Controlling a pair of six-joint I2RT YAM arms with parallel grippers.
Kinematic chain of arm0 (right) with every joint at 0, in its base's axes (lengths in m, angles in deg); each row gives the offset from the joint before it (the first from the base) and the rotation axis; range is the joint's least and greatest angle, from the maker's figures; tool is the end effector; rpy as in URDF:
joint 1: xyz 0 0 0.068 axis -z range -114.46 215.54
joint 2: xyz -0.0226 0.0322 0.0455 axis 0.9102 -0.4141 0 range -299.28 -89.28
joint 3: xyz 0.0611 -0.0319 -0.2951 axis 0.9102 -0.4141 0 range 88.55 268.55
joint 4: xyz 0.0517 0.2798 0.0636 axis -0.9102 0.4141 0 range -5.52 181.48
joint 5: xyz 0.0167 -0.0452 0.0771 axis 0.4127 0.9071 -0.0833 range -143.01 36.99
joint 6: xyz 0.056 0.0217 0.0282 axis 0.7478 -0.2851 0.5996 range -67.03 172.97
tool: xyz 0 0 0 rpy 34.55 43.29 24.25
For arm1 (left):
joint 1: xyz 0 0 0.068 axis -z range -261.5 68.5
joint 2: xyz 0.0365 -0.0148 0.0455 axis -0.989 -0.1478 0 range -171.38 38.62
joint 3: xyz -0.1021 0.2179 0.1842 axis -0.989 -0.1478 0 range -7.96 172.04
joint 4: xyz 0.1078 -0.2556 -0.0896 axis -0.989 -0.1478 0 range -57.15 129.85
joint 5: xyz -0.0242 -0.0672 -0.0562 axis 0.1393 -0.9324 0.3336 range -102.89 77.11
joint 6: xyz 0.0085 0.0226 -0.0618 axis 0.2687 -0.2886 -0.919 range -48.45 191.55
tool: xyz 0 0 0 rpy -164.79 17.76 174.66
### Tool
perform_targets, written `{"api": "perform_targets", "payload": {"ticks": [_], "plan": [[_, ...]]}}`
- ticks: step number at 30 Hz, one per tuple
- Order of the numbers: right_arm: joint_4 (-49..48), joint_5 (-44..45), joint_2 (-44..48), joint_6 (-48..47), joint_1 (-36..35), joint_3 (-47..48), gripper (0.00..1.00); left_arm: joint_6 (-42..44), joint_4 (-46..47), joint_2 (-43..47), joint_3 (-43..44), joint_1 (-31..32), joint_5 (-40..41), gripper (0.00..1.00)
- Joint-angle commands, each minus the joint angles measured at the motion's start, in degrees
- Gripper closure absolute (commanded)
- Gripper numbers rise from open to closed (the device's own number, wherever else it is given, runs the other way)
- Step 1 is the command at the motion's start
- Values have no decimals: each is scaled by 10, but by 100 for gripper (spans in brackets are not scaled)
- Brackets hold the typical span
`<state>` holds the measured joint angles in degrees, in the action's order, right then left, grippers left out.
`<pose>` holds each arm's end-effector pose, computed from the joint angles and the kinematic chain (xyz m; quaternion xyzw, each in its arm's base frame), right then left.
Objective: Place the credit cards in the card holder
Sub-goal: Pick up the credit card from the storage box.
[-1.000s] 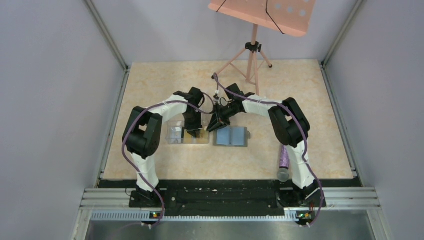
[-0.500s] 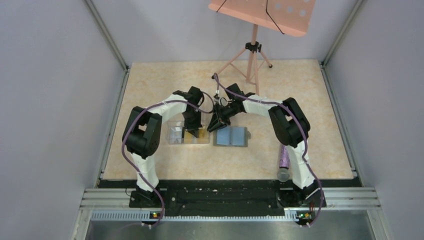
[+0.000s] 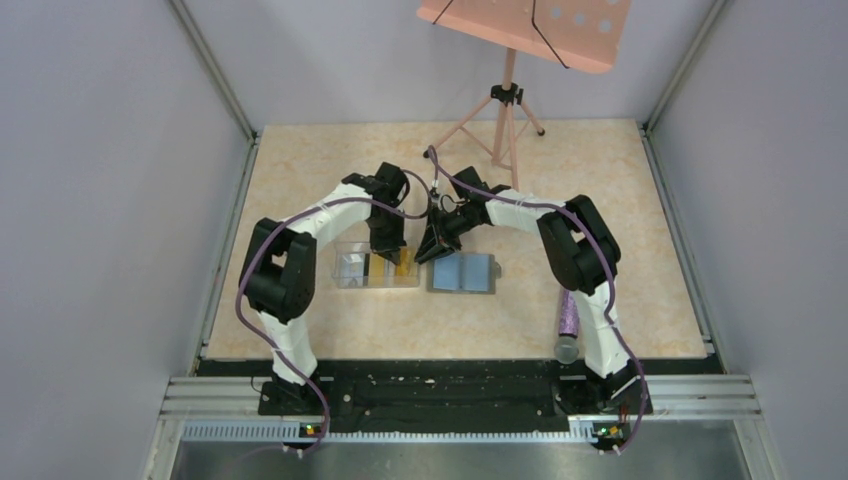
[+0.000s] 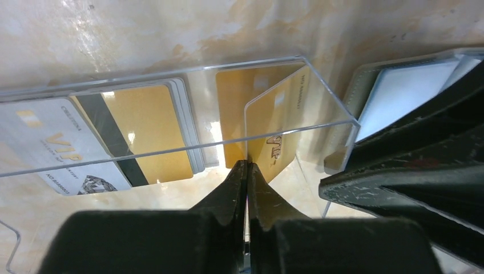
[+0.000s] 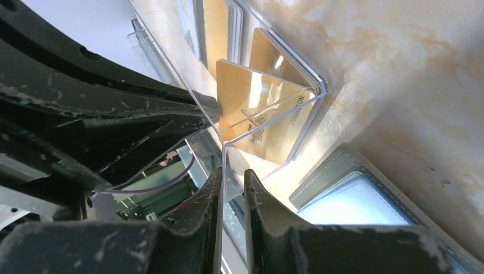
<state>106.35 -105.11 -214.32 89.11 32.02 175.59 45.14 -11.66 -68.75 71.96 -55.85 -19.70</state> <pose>0.3923 0.3096 0.1401 0.0944 -0.8699 -0.4815 0.0505 0.3630 -0.1811 0.1970 -0.0009 0.9936 -0.0952 0.0603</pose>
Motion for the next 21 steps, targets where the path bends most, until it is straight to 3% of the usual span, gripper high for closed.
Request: {"api": "perform_targets", "payload": {"ticks": [1, 12, 21], "plan": [[-18, 5, 11, -15, 1, 2, 89, 1, 6, 31, 26, 3, -13, 92], [-18, 6, 12, -15, 2, 1, 89, -5, 35, 31, 14, 4, -59, 82], [-19, 6, 14, -17, 2, -4, 89, 4, -6, -3, 8, 2, 32, 62]]}}
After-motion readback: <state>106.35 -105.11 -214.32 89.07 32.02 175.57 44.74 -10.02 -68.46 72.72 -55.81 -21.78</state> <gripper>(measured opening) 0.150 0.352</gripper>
